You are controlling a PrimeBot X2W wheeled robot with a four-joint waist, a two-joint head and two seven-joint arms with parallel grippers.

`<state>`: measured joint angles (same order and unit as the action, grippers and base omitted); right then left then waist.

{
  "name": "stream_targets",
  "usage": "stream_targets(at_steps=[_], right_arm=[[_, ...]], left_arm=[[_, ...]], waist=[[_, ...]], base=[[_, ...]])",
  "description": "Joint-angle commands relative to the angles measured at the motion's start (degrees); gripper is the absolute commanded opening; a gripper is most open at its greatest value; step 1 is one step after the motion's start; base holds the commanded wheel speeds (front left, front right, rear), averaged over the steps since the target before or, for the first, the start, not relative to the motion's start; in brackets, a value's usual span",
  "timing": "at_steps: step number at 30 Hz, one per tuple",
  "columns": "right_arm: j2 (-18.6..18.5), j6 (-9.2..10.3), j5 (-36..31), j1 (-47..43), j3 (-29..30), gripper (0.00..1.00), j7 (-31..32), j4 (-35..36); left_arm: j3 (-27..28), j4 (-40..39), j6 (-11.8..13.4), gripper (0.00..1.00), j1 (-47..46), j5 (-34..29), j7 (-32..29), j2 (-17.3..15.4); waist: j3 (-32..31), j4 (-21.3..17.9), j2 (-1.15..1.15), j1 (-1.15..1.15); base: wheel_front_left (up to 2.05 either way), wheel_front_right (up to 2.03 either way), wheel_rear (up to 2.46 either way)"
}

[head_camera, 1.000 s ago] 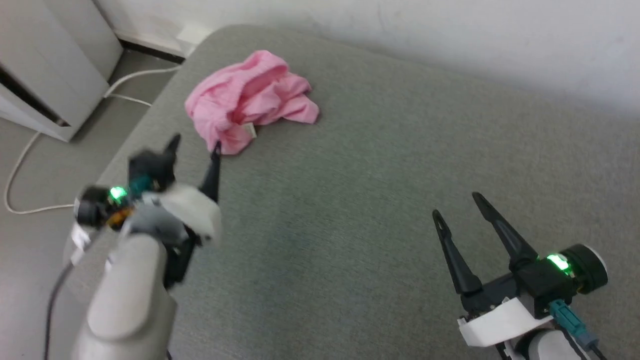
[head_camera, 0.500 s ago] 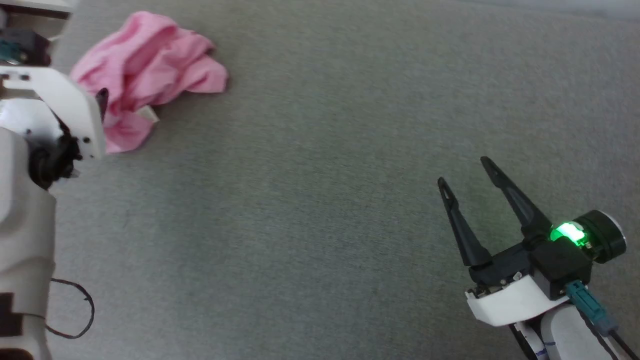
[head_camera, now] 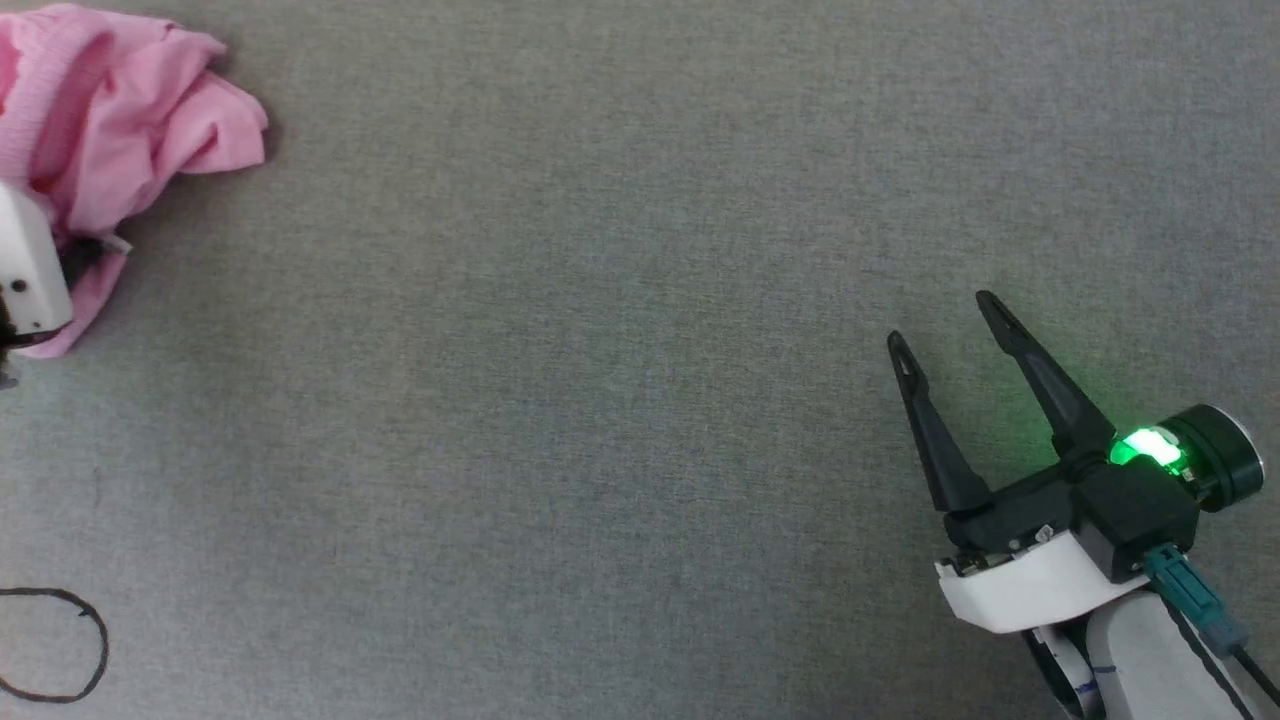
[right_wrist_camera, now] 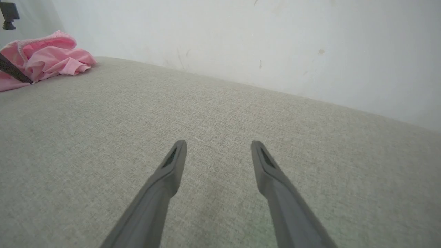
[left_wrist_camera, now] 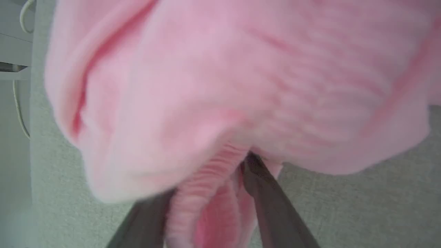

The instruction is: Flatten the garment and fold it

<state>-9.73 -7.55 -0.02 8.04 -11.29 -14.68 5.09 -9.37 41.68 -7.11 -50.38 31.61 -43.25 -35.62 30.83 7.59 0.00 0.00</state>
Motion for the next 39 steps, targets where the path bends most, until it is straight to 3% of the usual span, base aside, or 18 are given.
stream_targets(at_steps=[1, 6, 10, 22, 30, 39], right_arm=[[0.11, 0.06, 0.25, 0.77, 0.28, 1.0, -0.28, -0.32], [0.49, 0.06, -0.08, 0.57, 0.53, 1.0, -0.3, -1.42], [1.15, 0.06, -0.3, 0.13, 0.42, 1.0, -0.3, -2.56], [4.09, 0.06, -1.15, -3.24, 1.91, 1.0, -0.31, -6.61], [5.49, 0.06, -1.66, -4.98, 4.74, 1.0, -0.31, -7.46], [6.51, 0.06, -2.22, -5.66, 6.84, 1.0, -0.31, -7.0]], left_arm=[[-0.87, 1.52, -0.36, 0.0, 1.81, 1.62, -1.43, 1.23], [-0.66, 1.18, -0.37, 0.0, 1.62, 3.14, 2.47, 0.95], [-1.89, -0.08, -0.37, 0.0, 1.17, 1.35, 11.14, -0.41], [-6.0, -2.77, -0.37, 0.0, -0.95, -0.96, 34.54, -0.27], [-10.71, -10.69, -0.34, 0.0, 0.61, -3.85, 41.26, 4.31], [-19.99, -21.49, 1.39, 0.0, 7.63, -5.34, 42.17, 16.8]], waist=[[0.78, -0.92, 0.0, 0.0], [-1.88, -0.06, 0.0, 0.0], [-5.73, 0.56, 0.0, 0.0], [-20.45, 0.31, 0.0, 0.0], [-26.27, -1.84, 0.0, 0.0], [-27.63, -7.61, 0.0, 0.0]], base=[[0.0, 0.0, 0.0], [0.0, 0.0, 0.0], [0.0, 0.0, 0.0], [0.0, 0.0, 0.0], [0.0, 0.0, 0.0], [0.0, 0.0, 0.0]])
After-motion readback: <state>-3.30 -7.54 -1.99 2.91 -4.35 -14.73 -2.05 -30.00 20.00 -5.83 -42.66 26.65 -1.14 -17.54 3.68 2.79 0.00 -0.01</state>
